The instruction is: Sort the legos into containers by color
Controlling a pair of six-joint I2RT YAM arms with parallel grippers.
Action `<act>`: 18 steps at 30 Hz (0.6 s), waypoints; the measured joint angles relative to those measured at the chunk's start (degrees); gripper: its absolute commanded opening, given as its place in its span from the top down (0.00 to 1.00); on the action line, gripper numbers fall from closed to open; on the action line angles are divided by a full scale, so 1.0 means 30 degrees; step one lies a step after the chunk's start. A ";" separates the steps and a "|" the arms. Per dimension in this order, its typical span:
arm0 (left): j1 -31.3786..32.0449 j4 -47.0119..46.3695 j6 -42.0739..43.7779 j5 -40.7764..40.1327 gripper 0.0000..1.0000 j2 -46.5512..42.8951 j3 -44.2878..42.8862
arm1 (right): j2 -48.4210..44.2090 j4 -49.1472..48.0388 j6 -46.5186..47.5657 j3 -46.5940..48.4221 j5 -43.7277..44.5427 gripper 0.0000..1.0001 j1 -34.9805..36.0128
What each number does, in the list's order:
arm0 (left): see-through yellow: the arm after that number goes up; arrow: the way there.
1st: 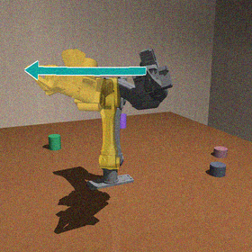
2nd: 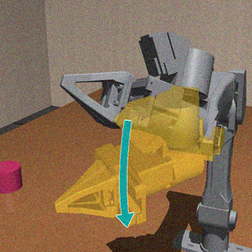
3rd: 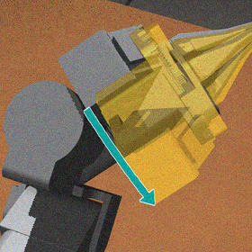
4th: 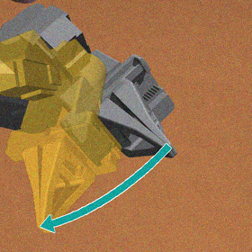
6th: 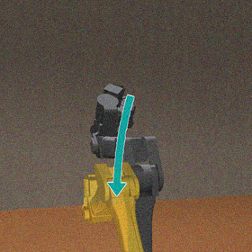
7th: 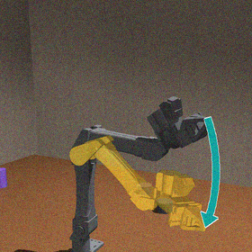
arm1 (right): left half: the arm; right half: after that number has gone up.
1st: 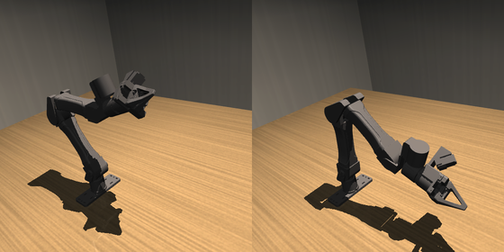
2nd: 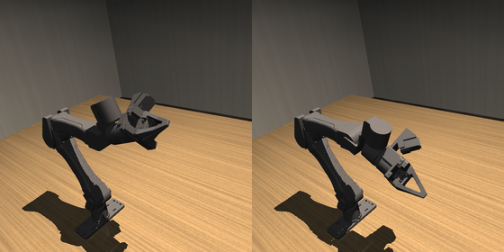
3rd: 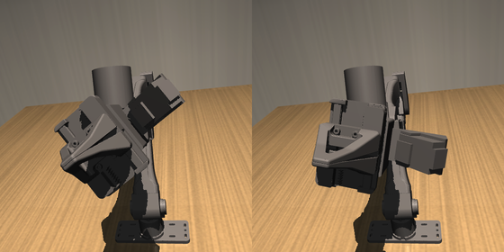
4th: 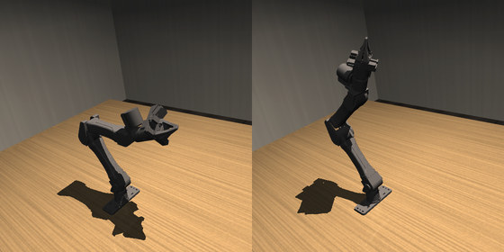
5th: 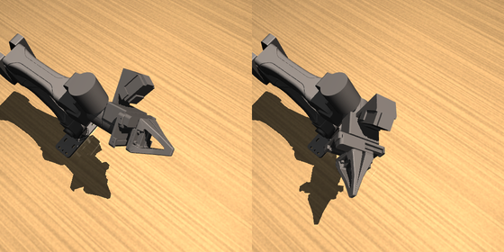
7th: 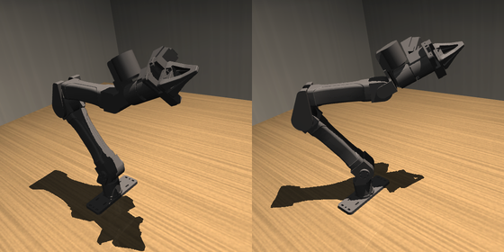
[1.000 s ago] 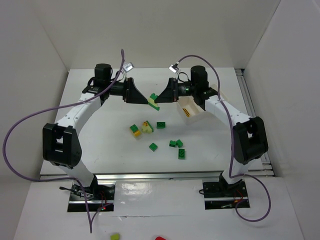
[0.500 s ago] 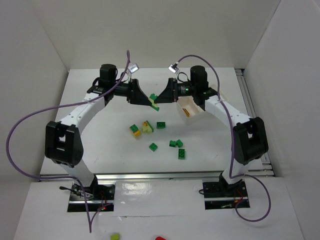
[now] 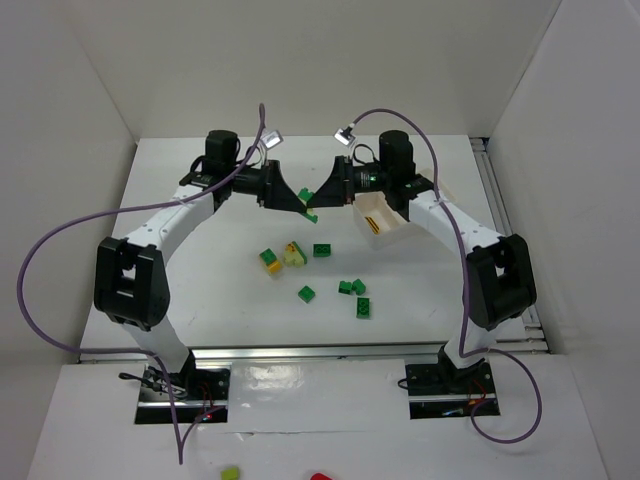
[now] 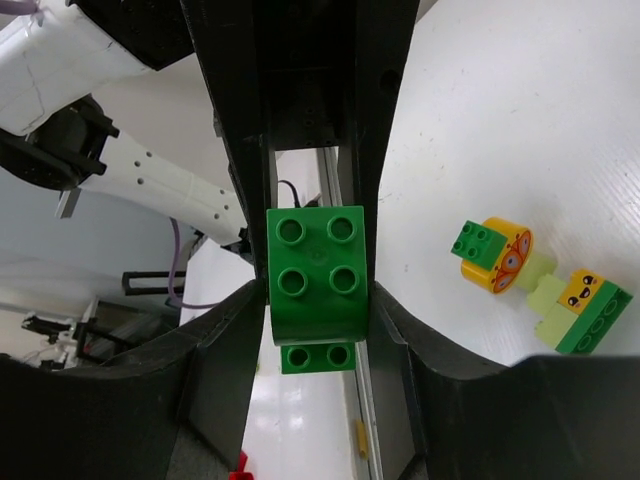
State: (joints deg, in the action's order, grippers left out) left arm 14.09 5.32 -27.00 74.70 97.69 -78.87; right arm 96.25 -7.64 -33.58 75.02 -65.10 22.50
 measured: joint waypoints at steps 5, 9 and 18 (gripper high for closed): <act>0.0000 0.0226 0.0219 0.0015 1.00 0.0036 0.0000 | 0.0000 -0.0029 -0.0109 0.0015 0.0197 0.45 0.0044; 0.0029 0.0430 0.0525 -0.0015 1.00 0.0036 0.0000 | 0.0000 -0.0619 -0.0692 0.0015 0.0182 0.44 0.0044; 0.0029 0.0372 0.0554 0.0495 1.00 0.0007 0.0000 | 0.0000 -0.1180 -0.1486 -0.0066 0.0146 0.82 0.0000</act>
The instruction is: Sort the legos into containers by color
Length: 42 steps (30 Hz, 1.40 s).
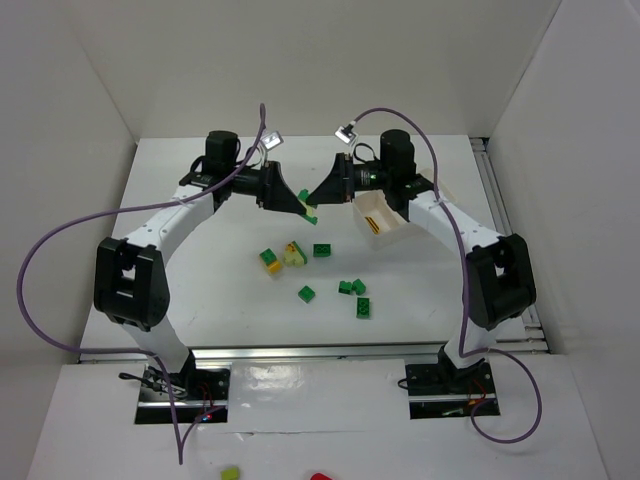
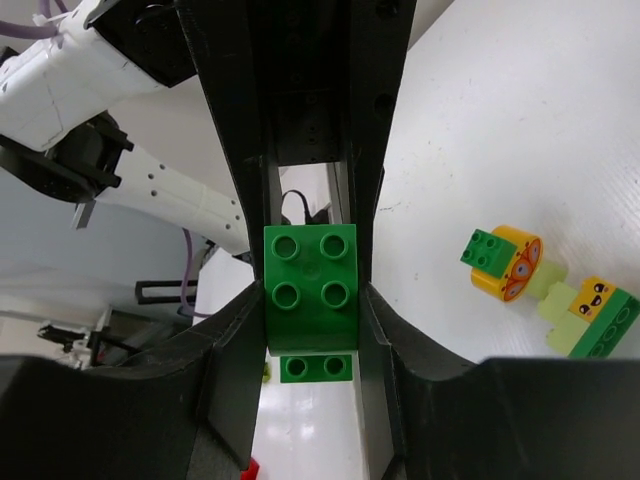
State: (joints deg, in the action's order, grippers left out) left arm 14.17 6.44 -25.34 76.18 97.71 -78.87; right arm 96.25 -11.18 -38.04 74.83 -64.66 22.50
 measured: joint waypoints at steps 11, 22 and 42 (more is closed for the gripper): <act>0.0124 0.0882 0.0947 -0.0678 1.00 -0.0044 0.0226 | -0.2987 0.1107 0.0364 -0.2018 0.5552 0.95 -0.1639; 0.0124 0.0962 0.0794 -0.1151 1.00 -0.0044 0.0466 | -0.3956 0.7774 0.3031 -0.1297 1.9686 0.92 -0.3519; 0.0350 0.1413 0.0357 -0.2710 1.00 0.0321 -0.0255 | 0.0882 1.0499 0.5013 -0.1399 2.5012 0.22 -0.4138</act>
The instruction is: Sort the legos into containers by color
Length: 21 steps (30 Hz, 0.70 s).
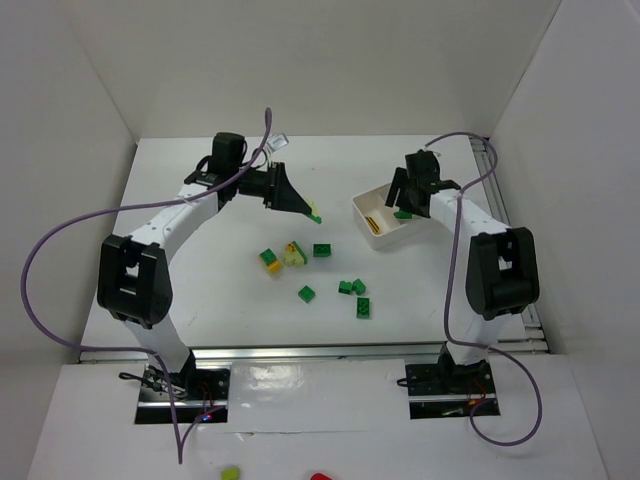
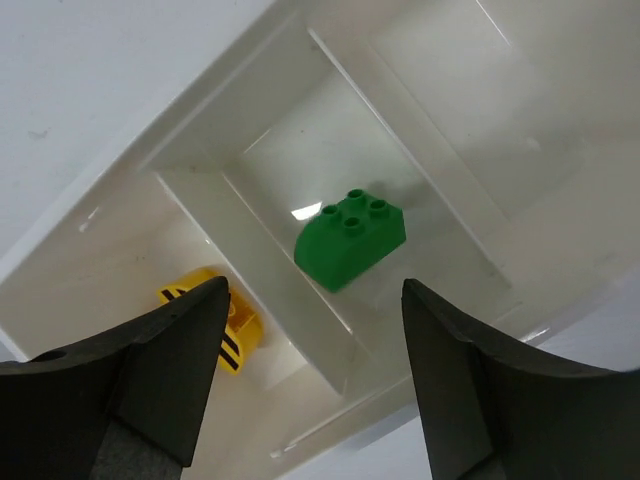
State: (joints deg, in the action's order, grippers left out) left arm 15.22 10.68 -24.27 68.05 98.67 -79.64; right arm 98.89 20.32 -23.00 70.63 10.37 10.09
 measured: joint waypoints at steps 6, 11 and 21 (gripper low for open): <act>0.0000 0.0175 -0.0007 -0.0073 1.00 0.0415 -0.0750 | -0.0357 -0.0168 0.0058 0.0444 -0.0415 0.53 0.0000; 0.0000 0.0335 0.0000 0.0051 1.00 0.0554 -0.0903 | -0.2623 -0.0386 -0.0007 -0.0146 -0.2667 0.72 0.0000; 0.0160 0.0707 0.0124 0.2135 1.00 0.1348 -0.2208 | -0.5195 -0.1610 0.0393 -0.0393 -1.3610 0.37 0.0138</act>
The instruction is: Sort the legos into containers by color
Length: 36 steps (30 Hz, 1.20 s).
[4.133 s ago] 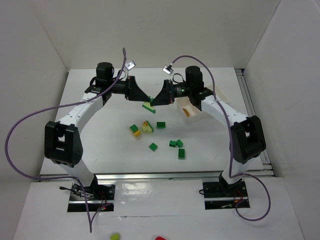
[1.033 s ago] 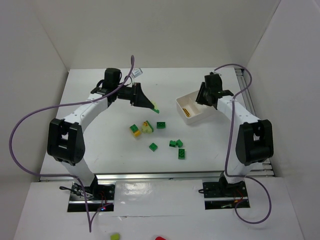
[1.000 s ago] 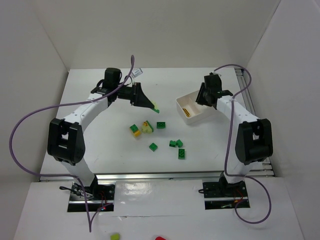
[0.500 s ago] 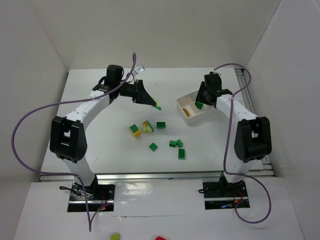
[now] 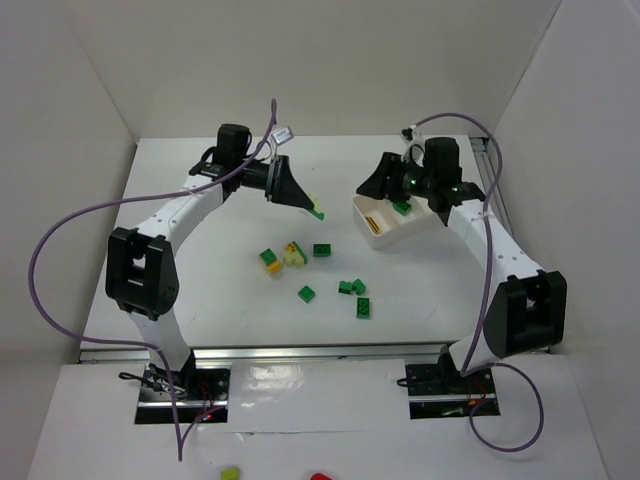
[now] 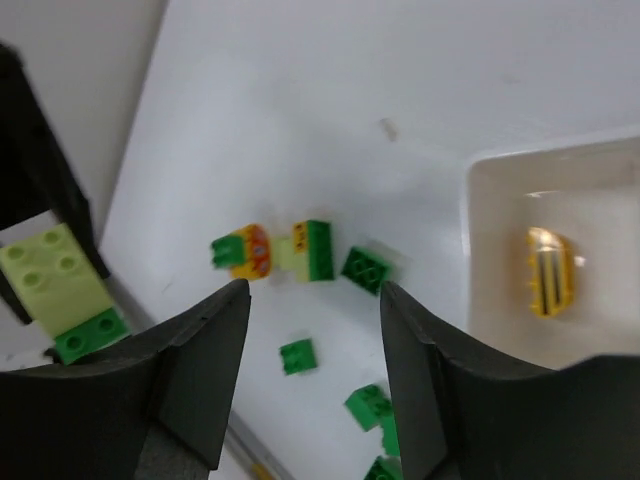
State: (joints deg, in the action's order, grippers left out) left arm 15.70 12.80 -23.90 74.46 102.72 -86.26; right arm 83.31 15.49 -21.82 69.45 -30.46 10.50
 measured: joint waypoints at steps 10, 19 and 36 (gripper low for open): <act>0.0678 0.0211 -0.0022 0.0692 1.00 0.1158 -0.1596 | 0.2718 0.0000 0.0743 0.2601 -0.6994 0.24 0.1479; 0.0750 0.0321 -0.0044 0.0780 1.00 0.2157 -0.2251 | 0.3279 -0.0095 0.0976 0.3177 -0.9449 0.30 0.1690; 0.0750 0.0721 0.0022 0.0838 1.00 0.2616 -0.2769 | 0.3847 -0.0175 0.1107 0.3191 -1.1169 0.32 0.2106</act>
State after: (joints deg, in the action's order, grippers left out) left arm 17.96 14.96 -23.83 76.97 110.56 -94.56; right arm 94.85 14.96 -18.50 79.02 -63.96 16.82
